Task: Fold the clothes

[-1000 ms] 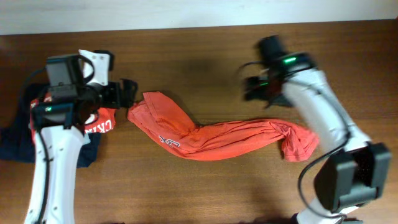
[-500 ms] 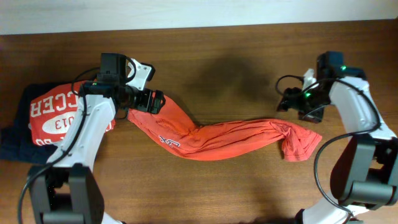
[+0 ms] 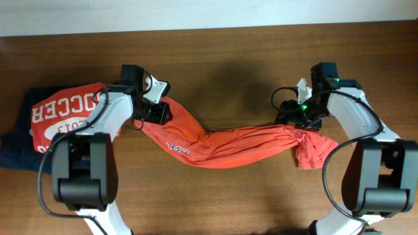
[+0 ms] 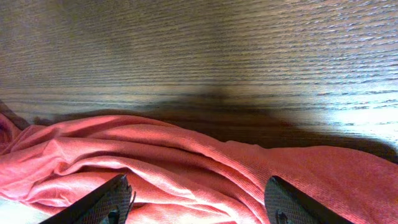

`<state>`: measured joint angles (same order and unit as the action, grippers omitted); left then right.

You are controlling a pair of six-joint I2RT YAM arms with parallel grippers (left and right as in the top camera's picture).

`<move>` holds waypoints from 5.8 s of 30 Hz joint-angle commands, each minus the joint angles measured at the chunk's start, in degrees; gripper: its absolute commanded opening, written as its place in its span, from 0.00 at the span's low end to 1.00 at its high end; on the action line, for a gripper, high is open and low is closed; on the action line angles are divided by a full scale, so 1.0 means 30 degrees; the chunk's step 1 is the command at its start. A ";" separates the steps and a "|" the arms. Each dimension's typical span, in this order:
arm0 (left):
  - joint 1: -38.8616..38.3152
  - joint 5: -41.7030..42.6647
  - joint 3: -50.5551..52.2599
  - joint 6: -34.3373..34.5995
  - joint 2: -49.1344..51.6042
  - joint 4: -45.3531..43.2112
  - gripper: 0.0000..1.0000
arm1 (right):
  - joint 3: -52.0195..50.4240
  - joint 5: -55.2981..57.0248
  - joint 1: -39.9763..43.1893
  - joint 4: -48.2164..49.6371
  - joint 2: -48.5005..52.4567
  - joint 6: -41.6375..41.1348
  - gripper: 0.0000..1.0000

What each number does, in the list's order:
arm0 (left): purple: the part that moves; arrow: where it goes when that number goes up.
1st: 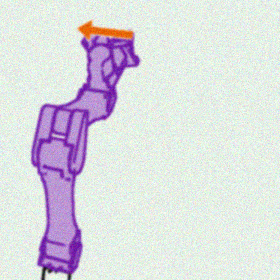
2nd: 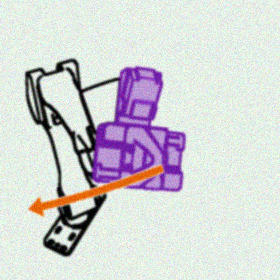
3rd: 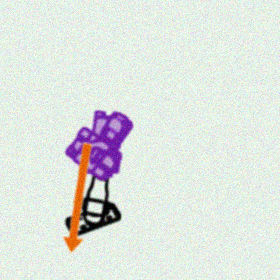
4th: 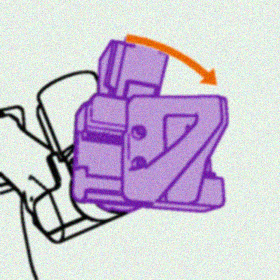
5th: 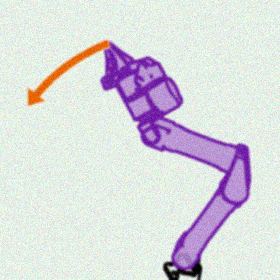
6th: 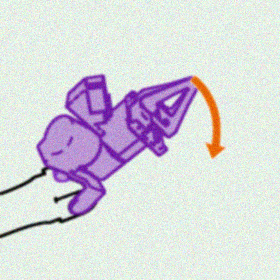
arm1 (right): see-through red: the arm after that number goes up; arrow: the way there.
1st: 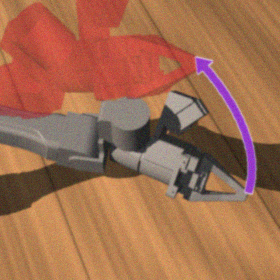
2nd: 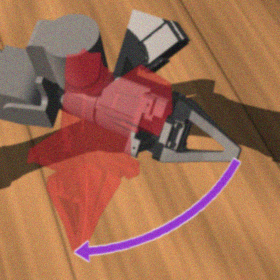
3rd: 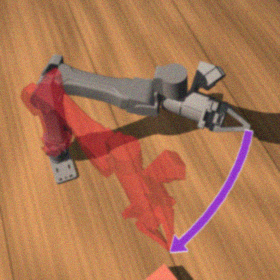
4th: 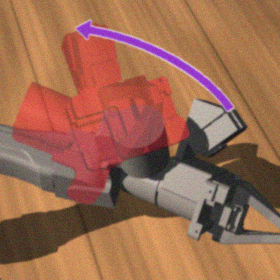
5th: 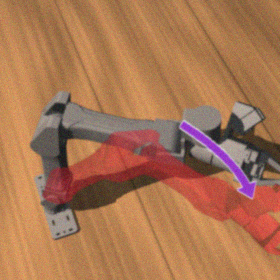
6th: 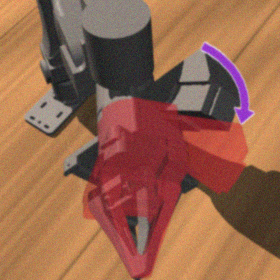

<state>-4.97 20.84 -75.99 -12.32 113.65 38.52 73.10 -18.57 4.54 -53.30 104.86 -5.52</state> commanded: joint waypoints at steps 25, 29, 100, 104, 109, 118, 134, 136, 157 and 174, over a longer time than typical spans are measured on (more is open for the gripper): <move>-0.0109 -0.2863 -0.5158 0.0605 -0.4707 0.3563 0.01 | -0.0350 -0.0168 -0.0131 -0.0554 0.0124 0.1851 0.63; 0.0248 -0.4845 -0.5340 0.1683 -0.5909 0.3322 0.01 | -0.0350 0.0568 -0.0109 -0.0801 0.0124 0.1035 0.68; 0.0459 -0.8240 -0.6069 0.2674 -0.9282 0.2754 0.01 | -0.9668 0.5909 -0.3628 0.4787 -0.3446 -0.8335 0.70; 0.0459 -0.8240 -0.6069 0.2667 -0.9282 0.2747 0.01 | -0.9668 0.5552 -0.3636 0.5523 -0.3475 -0.8335 0.57; 0.0459 -0.8240 -0.6069 0.2667 -0.9282 0.2747 0.01 | -0.9668 0.5544 -0.3636 0.5275 -0.3475 -0.8335 0.06; 0.0459 -0.8240 -0.6178 0.2659 -0.9435 0.2754 0.00 | -0.8364 0.6309 -0.3628 0.1719 -0.8459 -0.8320 0.04; -0.0721 -0.8247 -0.7453 0.2659 -1.5489 0.3468 0.00 | 0.0073 1.1431 -0.3614 -0.2973 -1.9103 -0.8327 0.04; -0.0721 -0.8247 -0.7555 0.2659 -1.6451 0.3453 0.01 | 0.0102 1.1424 -0.3614 -0.3621 -1.9045 -0.8335 0.04; -0.0721 -0.8240 -0.7577 0.2659 -1.5897 0.3381 0.01 | 0.0102 0.9187 -0.3628 -0.5442 -1.5861 -0.6171 0.04; -0.0721 -0.7832 -0.8415 0.2521 -1.7646 0.3840 0.01 | 0.3555 0.9420 -0.3628 -0.5566 -1.8229 -0.6171 0.04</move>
<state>-7.07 -3.44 -98.19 -4.86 65.14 49.39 76.44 8.86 -6.11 -69.63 54.96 -23.97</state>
